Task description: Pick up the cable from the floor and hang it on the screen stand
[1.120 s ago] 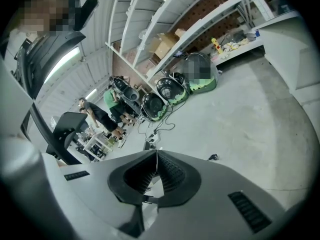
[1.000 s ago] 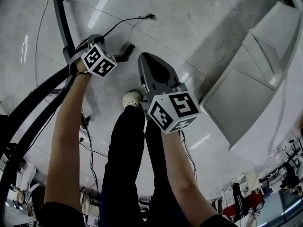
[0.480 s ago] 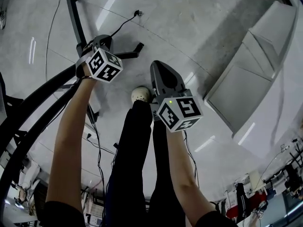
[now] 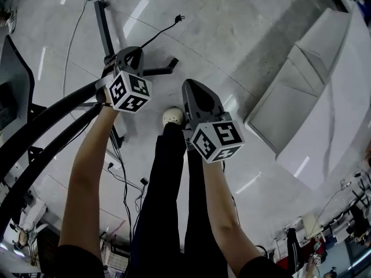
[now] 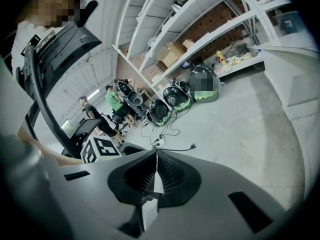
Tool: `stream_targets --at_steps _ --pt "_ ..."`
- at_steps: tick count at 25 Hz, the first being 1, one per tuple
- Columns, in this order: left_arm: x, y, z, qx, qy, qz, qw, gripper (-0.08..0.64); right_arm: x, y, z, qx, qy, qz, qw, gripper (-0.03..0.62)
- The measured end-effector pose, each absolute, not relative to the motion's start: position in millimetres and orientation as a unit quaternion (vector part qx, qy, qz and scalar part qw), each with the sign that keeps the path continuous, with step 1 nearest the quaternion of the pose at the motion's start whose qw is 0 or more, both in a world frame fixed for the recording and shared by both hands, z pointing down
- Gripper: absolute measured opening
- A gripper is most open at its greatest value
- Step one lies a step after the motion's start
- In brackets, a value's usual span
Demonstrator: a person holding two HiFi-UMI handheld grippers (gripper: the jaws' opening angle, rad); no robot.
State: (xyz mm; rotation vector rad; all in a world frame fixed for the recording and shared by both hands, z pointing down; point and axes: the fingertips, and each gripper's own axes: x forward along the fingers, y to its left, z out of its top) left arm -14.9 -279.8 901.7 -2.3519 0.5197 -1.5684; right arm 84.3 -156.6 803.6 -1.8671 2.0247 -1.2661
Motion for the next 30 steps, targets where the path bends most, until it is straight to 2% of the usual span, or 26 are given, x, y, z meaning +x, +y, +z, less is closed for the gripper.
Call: stream_targets --at_steps 9,18,30 --pt "13 -270 786 -0.827 0.219 -0.483 0.186 0.025 100 -147 747 -0.621 0.66 -0.418 0.071 0.023" --pt "7 -263 695 -0.825 0.228 -0.461 0.233 0.025 92 -150 679 -0.61 0.677 -0.406 0.071 0.023" --pt "-9 -253 570 -0.826 0.256 -0.436 0.25 0.025 74 -151 578 -0.594 0.707 -0.381 0.043 0.023"
